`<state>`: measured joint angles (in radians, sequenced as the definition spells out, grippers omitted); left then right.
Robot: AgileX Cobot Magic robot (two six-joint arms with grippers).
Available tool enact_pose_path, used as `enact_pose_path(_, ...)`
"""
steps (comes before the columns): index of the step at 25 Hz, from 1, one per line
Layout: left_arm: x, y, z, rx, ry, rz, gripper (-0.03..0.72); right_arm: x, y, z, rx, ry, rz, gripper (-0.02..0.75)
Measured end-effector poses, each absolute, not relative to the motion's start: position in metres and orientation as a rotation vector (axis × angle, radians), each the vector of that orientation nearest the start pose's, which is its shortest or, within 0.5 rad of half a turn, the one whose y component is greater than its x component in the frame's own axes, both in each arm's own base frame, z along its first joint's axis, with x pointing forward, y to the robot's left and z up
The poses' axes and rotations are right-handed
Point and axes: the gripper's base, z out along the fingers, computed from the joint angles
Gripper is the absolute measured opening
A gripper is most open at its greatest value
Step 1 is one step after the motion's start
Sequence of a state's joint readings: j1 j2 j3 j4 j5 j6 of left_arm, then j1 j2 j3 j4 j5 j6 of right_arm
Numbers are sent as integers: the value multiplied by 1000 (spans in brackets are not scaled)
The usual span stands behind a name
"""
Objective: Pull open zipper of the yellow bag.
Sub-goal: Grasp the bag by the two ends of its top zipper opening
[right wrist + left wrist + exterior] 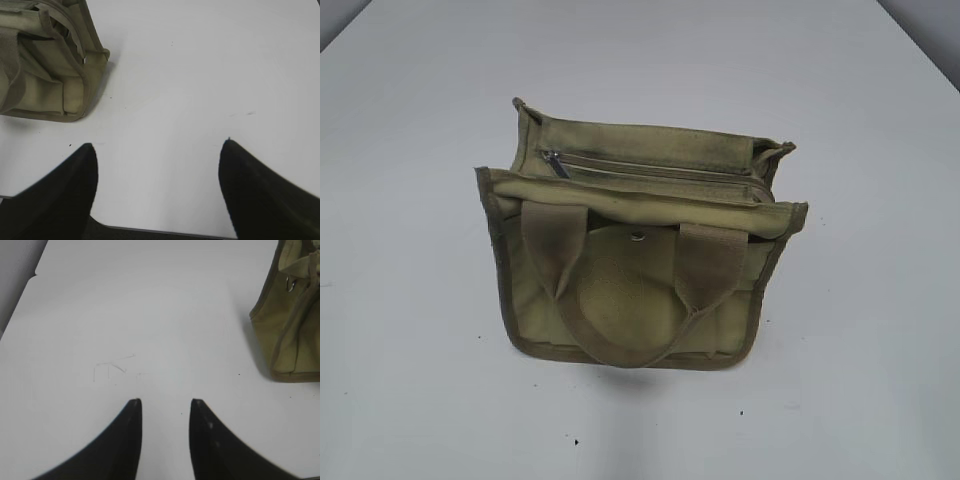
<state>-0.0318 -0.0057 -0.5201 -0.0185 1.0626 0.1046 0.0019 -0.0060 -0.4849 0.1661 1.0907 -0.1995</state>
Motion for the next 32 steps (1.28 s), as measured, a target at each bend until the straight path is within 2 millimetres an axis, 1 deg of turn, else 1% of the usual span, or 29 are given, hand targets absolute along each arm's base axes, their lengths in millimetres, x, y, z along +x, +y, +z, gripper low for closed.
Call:
enact_pose_path(21, -8, -1, 283, 139, 2016, 24, 256, -6, 13, 272, -218, 2061, 79, 584)
enact_pose_path(25, -8, -1, 283, 144, 2016, 20, 256, -6, 15, 272, -218, 2057, 101, 584)
enact_pose_path(27, -5, -3, 284, 147, 2025, -2, 256, -6, 16, 273, -217, 2044, 122, 584)
enact_pose_path(29, 2, -6, 290, 147, 2033, -51, 261, -3, 19, 277, -226, 2023, 179, 584)
enact_pose_path(32, 22, -14, 300, 126, 2015, -174, 281, 9, 22, 285, -261, 1994, 219, 584)
